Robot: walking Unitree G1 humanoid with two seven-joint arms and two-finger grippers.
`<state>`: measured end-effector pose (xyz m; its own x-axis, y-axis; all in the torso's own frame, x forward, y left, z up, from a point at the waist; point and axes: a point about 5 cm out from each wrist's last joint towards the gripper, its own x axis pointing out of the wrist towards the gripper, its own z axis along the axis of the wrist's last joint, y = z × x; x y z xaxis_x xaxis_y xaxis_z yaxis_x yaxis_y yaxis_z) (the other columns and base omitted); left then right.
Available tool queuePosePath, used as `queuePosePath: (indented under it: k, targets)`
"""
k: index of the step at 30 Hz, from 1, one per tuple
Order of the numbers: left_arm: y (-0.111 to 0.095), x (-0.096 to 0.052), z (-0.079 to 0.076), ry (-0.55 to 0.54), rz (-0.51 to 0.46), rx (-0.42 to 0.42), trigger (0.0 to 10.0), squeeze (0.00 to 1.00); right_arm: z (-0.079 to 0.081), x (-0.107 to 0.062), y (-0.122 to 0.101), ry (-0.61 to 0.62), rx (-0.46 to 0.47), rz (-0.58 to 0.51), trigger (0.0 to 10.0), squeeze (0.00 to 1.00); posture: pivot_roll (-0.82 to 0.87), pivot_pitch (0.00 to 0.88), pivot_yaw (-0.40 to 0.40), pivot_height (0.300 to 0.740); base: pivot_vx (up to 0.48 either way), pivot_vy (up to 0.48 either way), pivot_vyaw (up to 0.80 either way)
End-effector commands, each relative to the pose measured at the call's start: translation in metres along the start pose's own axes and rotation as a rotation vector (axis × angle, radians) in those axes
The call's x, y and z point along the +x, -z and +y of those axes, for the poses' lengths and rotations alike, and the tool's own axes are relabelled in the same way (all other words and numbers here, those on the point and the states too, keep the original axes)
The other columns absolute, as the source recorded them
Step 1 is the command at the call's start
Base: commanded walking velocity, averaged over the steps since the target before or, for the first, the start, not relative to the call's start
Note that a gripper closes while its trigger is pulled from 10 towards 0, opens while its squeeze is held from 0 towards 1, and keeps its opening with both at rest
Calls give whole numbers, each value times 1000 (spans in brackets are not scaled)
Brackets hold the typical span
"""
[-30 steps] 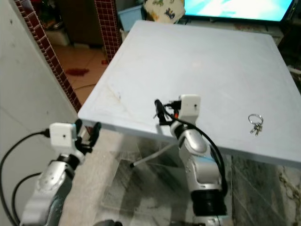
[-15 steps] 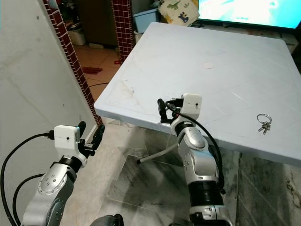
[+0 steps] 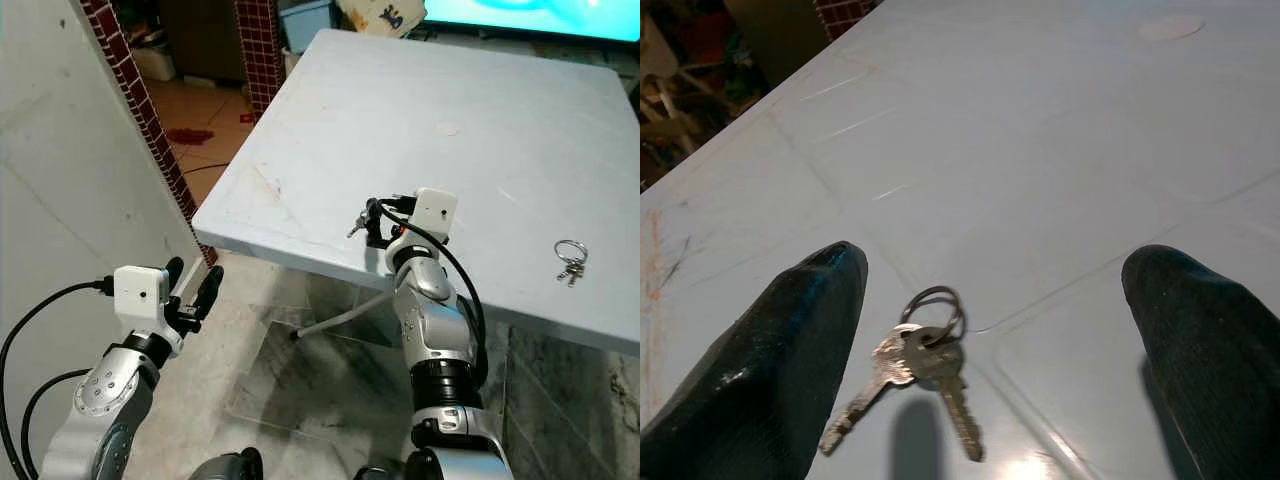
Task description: Hang keys on a hook
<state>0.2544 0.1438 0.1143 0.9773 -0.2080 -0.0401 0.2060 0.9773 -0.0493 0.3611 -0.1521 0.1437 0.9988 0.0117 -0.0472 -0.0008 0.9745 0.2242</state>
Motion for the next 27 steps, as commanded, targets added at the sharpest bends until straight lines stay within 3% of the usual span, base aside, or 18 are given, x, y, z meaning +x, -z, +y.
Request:
queuePosePath:
  k: [1, 12, 14, 27]
  targets:
    - [-1, -3, 0, 5, 5, 9, 10000, 0, 5, 2, 0, -20, 6, -7, 10000, 0, 132, 173, 51, 740, 0, 0, 0]
    - [-1, -8, 2, 7, 18, 19, 10000, 0, 10, 6, 11, -29, 30, 20, 9686, 0, 150, 182, 65, 740, 0, 0, 0]
    - [-2, -8, 2, 7, 20, 20, 10000, 0, 10, 8, 12, -31, 51, 24, 10000, 0, 150, 184, 68, 740, 0, 0, 0]
    - [-3, -9, 2, 17, 31, 27, 10000, 0, 20, 18, 10, -59, 53, 18, 10000, 0, 156, 190, 80, 740, 0, 0, 0]
